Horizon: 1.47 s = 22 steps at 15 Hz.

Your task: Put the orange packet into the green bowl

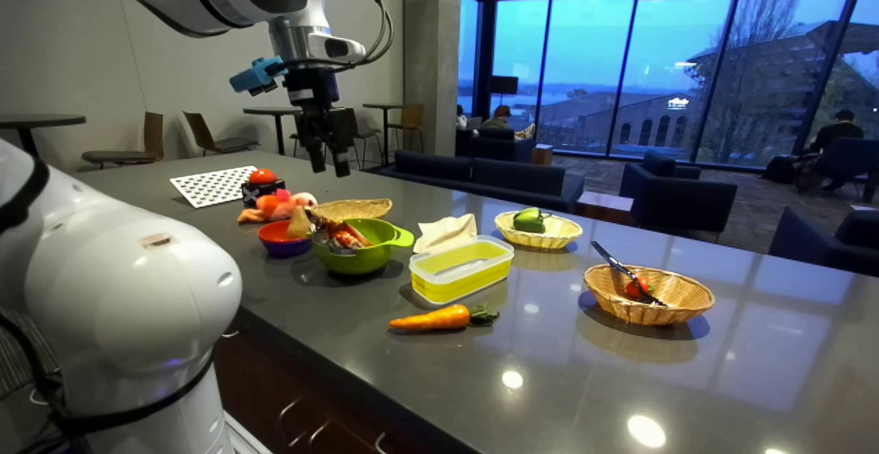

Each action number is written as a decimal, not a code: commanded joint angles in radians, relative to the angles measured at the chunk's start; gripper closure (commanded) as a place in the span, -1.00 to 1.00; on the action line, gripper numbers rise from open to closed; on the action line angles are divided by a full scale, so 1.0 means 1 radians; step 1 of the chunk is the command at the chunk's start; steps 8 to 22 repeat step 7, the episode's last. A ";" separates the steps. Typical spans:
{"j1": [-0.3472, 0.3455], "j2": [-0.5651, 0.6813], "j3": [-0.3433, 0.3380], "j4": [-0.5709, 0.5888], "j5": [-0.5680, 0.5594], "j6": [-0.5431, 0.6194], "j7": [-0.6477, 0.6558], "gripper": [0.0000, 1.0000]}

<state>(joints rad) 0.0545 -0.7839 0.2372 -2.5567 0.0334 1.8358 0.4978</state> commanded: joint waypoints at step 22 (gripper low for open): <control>-0.022 -0.068 0.017 -0.017 -0.008 -0.091 0.003 -1.00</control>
